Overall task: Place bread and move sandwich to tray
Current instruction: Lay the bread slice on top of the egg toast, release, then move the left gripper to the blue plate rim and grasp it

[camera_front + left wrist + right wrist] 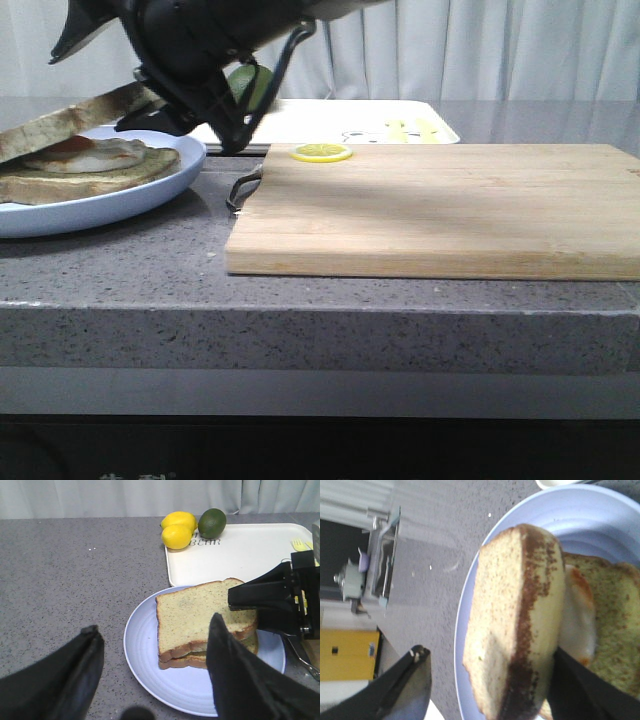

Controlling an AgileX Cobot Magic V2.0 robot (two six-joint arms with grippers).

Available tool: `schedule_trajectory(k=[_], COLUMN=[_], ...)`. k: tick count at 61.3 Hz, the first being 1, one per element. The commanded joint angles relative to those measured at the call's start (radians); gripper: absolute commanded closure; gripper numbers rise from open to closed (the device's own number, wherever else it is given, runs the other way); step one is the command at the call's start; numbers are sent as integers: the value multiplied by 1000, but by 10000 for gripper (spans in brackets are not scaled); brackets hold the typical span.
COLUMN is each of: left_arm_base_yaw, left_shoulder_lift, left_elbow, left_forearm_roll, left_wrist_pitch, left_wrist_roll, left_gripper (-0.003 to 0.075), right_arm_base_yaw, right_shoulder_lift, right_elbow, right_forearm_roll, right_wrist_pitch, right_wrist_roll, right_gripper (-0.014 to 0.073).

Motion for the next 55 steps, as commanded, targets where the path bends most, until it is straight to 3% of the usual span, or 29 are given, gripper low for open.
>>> schedule_trajectory(k=[1,7,15,33,39,55], left_arm_base_yaw=[-8,-8,-8,-8,-8,-8], left_shoulder_lift=[8,8,8,8,8,8], left_elbow=[-31,-31,-31,-31,-31,-31], left_forearm_roll=[-1,-1,1,1,1,1], left_wrist_pitch=[-79,-79,-78,-78,-78,-76], left_wrist_roll=[1,1,1,1,1,1], left_gripper=[283,283,283,283,283,283], right_arm_base_yaw=[-45,-101,-175,-217,-217,-209], right_shoulder_lift=[-83,-112,-169,-415,-515,-832], right_elbow=[-36,-35,-35,-34,-6,239], right_forearm_roll=[-56,-168,-445,-1283,-1369,-1362], right_wrist_pitch=[110,205,307,576,614,438], right_wrist_roll=[-14,5,136,437,468,468], right_gripper=[105,105,105,105,105,105])
